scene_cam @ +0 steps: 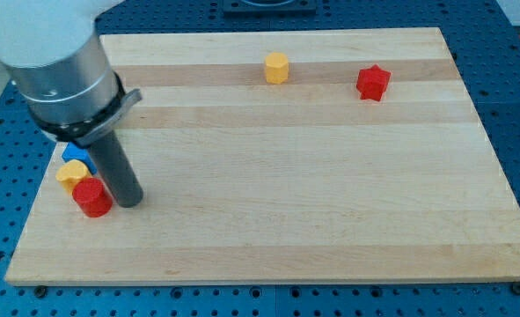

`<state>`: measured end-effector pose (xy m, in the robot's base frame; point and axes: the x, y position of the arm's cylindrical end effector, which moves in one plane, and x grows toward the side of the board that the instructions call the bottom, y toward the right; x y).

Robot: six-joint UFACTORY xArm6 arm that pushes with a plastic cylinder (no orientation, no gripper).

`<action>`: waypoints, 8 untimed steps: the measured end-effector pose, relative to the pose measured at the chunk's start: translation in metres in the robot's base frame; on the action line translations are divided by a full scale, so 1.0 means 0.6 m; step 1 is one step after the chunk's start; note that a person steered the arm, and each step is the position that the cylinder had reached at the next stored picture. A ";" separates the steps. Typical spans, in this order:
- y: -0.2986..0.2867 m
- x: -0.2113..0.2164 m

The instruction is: Move your arm closer to the yellow hexagon

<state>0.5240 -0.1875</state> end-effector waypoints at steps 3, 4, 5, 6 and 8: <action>0.015 -0.001; 0.152 -0.060; 0.264 -0.172; 0.345 -0.280; 0.494 -0.413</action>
<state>0.2762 0.1091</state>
